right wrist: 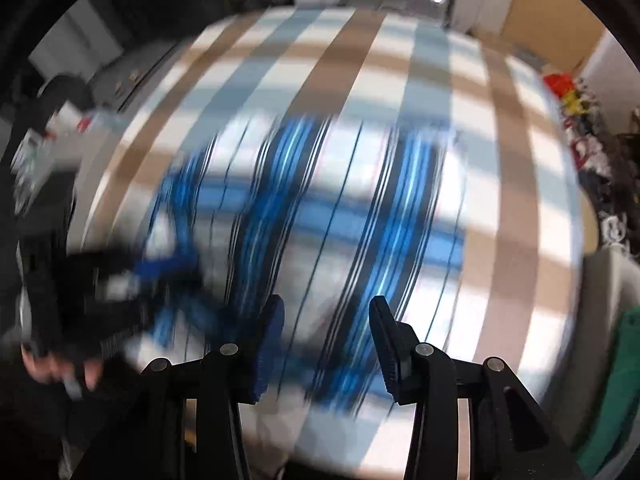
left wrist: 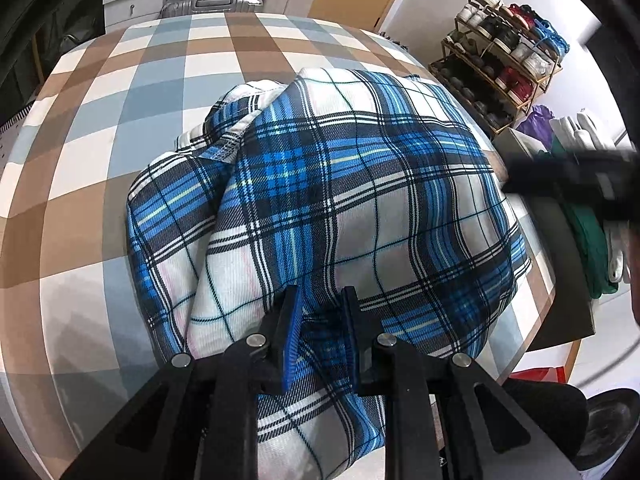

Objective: Fold large clothes

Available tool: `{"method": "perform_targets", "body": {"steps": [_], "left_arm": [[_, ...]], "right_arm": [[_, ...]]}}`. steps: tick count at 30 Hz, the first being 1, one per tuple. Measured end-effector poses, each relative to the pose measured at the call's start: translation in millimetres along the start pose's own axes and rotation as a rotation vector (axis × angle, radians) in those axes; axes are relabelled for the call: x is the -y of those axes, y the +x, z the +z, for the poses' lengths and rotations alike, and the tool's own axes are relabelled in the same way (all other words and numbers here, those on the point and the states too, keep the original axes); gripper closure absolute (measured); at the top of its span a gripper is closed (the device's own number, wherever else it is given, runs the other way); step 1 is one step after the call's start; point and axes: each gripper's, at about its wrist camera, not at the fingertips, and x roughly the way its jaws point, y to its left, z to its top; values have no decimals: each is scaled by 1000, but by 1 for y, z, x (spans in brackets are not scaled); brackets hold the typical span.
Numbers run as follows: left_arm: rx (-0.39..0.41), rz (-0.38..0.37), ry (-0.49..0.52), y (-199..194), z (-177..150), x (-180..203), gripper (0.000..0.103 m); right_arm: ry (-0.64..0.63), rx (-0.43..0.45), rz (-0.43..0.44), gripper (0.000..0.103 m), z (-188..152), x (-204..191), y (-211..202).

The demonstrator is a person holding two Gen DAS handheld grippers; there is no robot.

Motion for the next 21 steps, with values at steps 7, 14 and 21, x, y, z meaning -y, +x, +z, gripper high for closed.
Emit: {"method": "perform_targets", "body": {"steps": [7, 14, 21], "left_arm": [[-3, 5, 16, 1, -1, -1, 89], [-19, 13, 36, 2, -1, 1, 89], [-32, 1, 27, -3, 0, -2, 89]], "right_arm": [[47, -56, -64, 59, 8, 9, 64], [117, 37, 6, 65, 22, 30, 23], [146, 21, -56, 64, 12, 35, 65]]}}
